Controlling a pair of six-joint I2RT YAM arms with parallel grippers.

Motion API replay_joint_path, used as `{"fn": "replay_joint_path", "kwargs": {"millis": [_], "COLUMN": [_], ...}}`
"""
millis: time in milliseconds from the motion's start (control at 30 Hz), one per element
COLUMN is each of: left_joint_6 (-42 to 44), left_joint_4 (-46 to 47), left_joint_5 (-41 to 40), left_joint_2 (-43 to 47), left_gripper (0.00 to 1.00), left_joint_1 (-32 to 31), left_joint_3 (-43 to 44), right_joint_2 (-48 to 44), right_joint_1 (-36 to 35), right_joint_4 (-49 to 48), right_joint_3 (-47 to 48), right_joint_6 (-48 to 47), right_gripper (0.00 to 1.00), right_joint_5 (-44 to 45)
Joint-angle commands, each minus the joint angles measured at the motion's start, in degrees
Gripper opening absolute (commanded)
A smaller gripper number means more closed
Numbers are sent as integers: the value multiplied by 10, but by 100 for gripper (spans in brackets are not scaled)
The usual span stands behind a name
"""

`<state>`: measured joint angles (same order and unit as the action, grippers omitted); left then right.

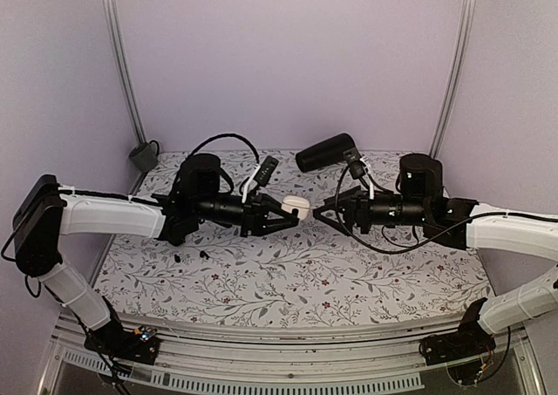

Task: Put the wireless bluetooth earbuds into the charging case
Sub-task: Pass from the left arm to the right

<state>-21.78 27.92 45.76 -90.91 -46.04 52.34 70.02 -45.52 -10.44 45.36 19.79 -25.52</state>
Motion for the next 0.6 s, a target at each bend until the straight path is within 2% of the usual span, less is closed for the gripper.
{"fn": "replay_joint_path", "kwargs": {"millis": [0, 267, 400, 500, 567], "left_joint_6": [-27, -14, -15, -14, -14], "left_joint_4": [7, -30, -31, -33, -32], "left_joint_5": [68, 68, 65, 63, 61], "left_joint_2": [-11, -24, -28, -30, -29], "left_gripper": [0, 0, 0, 0, 0], "left_joint_1": [4, 4, 4, 4, 4], "left_joint_3": [20, 36, 41, 44, 44], "right_joint_2": [40, 76, 88, 89, 90], "right_joint_1": [-4, -5, -5, -5, -6], "right_joint_4": [-21, -10, -8, -7, -7], "right_joint_3": [43, 76, 83, 82, 82], "right_joint_6": [-16, -5, 6, 13, 17], "right_gripper": [77, 65, 52, 34, 29], "right_joint_5": [-81, -147, -168, -162, -166]}}
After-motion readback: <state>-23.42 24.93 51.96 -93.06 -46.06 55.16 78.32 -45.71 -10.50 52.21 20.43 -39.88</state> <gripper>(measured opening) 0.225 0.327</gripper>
